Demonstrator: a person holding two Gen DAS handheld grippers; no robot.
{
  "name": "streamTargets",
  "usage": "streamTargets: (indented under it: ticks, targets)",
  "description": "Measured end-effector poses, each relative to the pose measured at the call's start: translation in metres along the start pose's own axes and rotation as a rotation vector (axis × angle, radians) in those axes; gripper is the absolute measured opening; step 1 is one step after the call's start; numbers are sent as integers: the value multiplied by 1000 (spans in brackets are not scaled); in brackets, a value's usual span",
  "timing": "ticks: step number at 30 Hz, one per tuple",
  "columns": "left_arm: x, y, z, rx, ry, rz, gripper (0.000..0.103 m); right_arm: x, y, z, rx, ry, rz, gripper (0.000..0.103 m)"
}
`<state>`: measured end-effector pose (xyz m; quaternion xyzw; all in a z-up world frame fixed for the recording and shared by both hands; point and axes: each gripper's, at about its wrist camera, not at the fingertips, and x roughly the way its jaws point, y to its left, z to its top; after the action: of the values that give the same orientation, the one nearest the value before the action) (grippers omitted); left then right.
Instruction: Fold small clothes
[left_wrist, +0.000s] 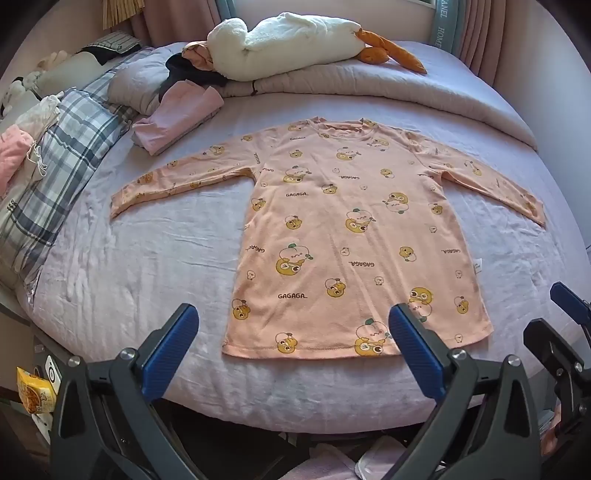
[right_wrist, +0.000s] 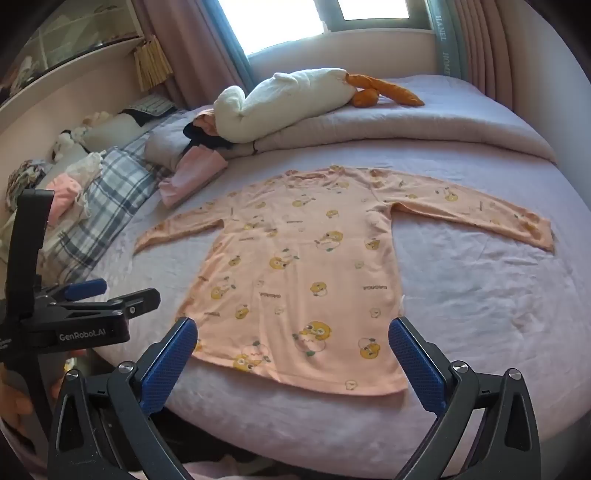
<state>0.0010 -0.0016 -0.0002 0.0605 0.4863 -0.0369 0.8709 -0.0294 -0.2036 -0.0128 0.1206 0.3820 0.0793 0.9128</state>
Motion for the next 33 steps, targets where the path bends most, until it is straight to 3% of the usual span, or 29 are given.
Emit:
streamTargets:
  ticks: [33]
  targets:
    - [7, 9, -2, -6, -8, 11, 103, 7, 0, -1, -3, 15, -9, 102]
